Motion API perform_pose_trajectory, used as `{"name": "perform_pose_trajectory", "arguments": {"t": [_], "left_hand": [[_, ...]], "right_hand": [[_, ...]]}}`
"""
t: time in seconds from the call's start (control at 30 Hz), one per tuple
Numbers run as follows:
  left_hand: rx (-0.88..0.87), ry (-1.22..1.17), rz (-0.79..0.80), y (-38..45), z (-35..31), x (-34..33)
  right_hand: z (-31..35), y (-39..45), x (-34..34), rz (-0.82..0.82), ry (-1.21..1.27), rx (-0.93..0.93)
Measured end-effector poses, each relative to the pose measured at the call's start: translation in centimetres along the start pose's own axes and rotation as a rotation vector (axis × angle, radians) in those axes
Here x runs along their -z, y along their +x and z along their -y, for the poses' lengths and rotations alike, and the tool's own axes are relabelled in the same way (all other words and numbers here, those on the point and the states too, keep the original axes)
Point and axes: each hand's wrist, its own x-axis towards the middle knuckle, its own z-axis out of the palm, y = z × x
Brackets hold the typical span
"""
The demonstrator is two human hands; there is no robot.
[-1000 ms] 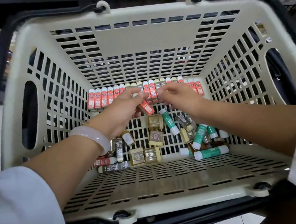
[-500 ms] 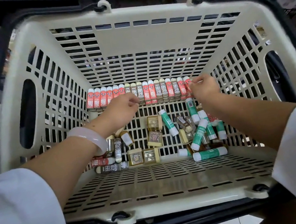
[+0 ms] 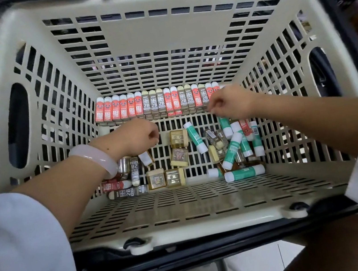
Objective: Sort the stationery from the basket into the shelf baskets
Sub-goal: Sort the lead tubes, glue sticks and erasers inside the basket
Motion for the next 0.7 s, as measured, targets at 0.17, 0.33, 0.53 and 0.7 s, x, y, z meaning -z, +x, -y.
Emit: {"name": "perform_pose_trajectory", "arguments": {"t": [0.17, 0.33, 0.53, 0.7], "left_hand": [[-0.027, 0.107, 0.346, -0.6, 0.1, -0.5], [0.046, 0.165, 0.274, -1.1, 0.8, 0.7], [0.237, 0.394, 0.365, -2.7, 2.2, 2.5], [0.258, 0.373, 0.447, -2.8, 2.6, 1.2]], "right_hand": [[4.3, -2.2, -3.5, 0.325, -0.107, 0.384], [9.0, -1.7, -6.8, 0.361, -0.125, 0.567], [13.1, -1.9, -10.4, 0.223, -0.131, 0.511], [13.8, 0.2, -9.8, 0.137, -0.040, 0.285]]}}
